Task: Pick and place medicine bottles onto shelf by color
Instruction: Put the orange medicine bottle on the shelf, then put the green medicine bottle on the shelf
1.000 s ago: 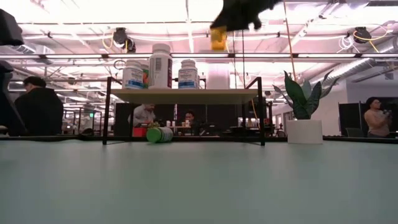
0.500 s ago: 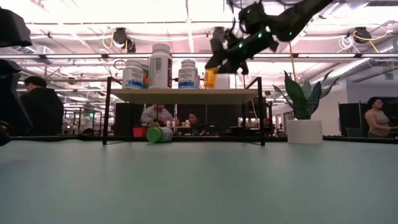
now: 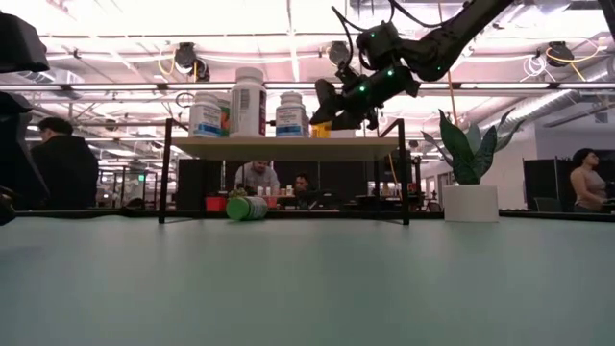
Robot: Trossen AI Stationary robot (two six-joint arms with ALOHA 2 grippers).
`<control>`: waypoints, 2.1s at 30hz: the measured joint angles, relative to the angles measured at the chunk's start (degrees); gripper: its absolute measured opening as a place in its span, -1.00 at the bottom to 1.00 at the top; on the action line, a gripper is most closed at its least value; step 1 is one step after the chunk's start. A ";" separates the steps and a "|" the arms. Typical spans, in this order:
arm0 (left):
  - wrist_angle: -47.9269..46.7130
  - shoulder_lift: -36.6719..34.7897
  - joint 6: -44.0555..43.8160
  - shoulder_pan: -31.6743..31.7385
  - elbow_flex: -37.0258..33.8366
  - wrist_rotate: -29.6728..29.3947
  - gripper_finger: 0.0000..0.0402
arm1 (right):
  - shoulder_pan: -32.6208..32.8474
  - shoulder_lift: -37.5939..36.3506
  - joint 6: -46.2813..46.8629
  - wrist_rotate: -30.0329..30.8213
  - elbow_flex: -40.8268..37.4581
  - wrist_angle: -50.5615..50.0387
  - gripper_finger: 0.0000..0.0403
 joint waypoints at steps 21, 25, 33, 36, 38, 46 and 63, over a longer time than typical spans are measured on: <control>0.24 0.00 -2.57 -0.02 0.00 -2.11 0.54 | 4.04 -7.68 -6.76 4.89 -0.09 0.34 0.40; 3.73 0.02 -6.44 0.45 -1.23 -14.98 0.54 | 6.92 -12.49 -8.00 4.84 -0.09 -1.01 0.40; 29.28 0.02 4.01 8.06 -10.61 -30.89 0.52 | 16.83 -20.90 -12.35 1.82 -0.13 -6.57 0.40; 36.31 0.02 8.05 13.96 -13.38 -32.28 0.53 | 20.31 -23.22 -14.21 1.82 -0.13 -5.85 0.40; 40.57 0.02 9.64 18.47 -14.77 -32.96 0.53 | 22.16 -24.72 -14.97 1.86 -0.13 -5.78 0.40; 54.89 0.38 8.67 33.47 -16.96 -27.13 0.50 | 27.74 -27.16 -16.21 4.91 -0.17 -11.86 0.40; 80.88 24.28 22.09 38.55 -12.20 -36.47 0.30 | 28.80 -27.23 -29.97 12.70 -0.17 -17.00 0.40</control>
